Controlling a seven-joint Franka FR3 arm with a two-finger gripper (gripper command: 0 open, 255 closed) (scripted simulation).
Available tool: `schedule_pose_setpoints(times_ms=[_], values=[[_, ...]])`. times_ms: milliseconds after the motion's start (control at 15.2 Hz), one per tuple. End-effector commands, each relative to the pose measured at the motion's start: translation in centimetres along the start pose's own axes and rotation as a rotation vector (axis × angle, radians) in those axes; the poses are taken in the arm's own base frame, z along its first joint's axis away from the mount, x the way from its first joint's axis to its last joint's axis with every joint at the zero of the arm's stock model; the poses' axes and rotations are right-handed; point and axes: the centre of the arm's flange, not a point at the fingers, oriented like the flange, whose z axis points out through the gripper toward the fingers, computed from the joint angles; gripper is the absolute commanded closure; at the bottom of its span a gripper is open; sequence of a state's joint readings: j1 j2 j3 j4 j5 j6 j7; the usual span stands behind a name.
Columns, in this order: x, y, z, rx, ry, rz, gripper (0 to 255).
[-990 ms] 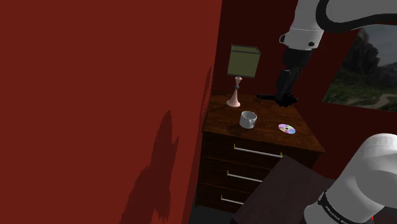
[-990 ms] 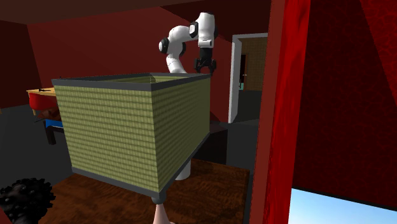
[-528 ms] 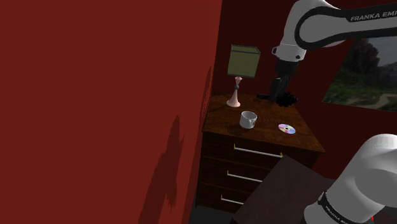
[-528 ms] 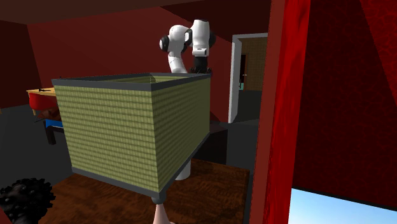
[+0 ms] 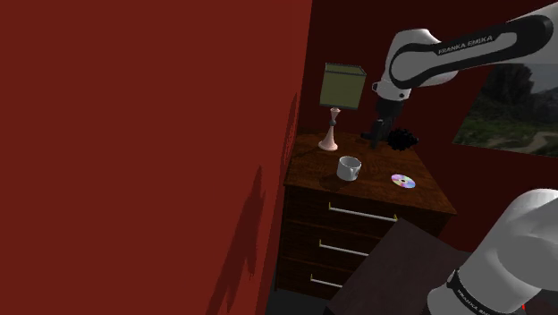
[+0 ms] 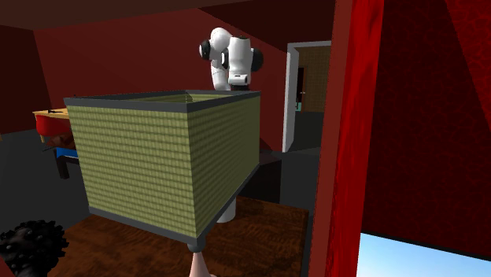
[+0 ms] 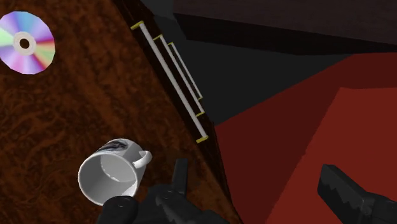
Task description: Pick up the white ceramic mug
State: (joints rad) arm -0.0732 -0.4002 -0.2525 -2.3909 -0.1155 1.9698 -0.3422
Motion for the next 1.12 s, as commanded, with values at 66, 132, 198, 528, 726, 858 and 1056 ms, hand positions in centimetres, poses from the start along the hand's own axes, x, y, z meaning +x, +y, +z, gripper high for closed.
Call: schedule_pose_setpoints(times_ms=[66,132,198,528,726,858,1056], values=[[1.6,2.9,2.4,0.003,-0.001,-0.011,0],[2.1,3.8,3.1,0.005,-0.002,-0.014,0],[2.7,4.8,3.9,0.007,-0.002,-0.017,0],[5.5,9.4,7.8,0.014,-0.006,-0.033,0],[7.3,12.2,10.1,0.019,-0.008,-0.043,0],[8.4,14.0,11.7,0.022,-0.009,-0.049,0],[10.2,16.8,14.1,0.027,-0.011,-0.059,0]])
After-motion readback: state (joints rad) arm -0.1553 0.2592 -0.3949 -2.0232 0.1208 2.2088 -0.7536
